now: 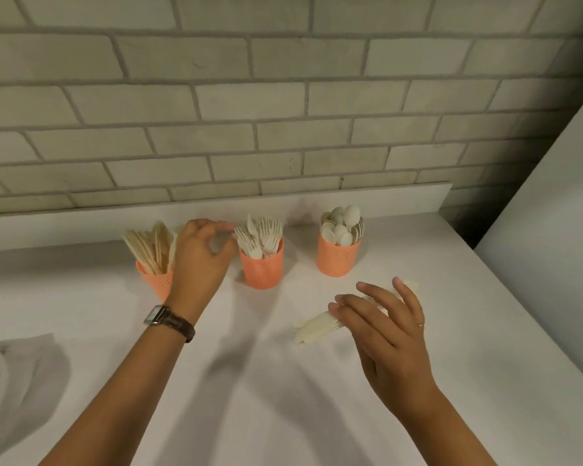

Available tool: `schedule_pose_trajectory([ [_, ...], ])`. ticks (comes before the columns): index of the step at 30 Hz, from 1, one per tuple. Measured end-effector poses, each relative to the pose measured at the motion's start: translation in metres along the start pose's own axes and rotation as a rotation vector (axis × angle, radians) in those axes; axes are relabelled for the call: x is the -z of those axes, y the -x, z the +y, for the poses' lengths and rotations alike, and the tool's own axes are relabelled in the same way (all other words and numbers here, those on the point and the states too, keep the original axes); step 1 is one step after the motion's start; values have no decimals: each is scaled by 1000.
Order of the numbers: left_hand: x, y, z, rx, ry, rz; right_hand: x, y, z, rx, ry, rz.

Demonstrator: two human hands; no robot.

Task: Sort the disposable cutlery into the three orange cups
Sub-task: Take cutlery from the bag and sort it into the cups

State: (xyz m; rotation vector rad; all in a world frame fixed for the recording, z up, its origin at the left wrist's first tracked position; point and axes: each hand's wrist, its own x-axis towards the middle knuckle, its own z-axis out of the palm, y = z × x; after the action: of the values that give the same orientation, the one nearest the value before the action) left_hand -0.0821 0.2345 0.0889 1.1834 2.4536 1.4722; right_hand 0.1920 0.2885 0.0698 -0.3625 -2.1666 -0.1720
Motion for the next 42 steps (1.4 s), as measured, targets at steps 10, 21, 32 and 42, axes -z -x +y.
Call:
schedule_pose_trajectory([
  [10,102,84,-33,105,103,44,-57,-64,-78,-656,-802,-142],
  [21,171,115,-94,316,194,42,-182,-183,-144,-878,-1135,-94],
  [32,197,110,-132,346,214,-13,-275,-136,-174,-826,-607,-212],
  [42,204,103,-137,346,261,-51,-279,-144,-172,-912,-397,-489],
])
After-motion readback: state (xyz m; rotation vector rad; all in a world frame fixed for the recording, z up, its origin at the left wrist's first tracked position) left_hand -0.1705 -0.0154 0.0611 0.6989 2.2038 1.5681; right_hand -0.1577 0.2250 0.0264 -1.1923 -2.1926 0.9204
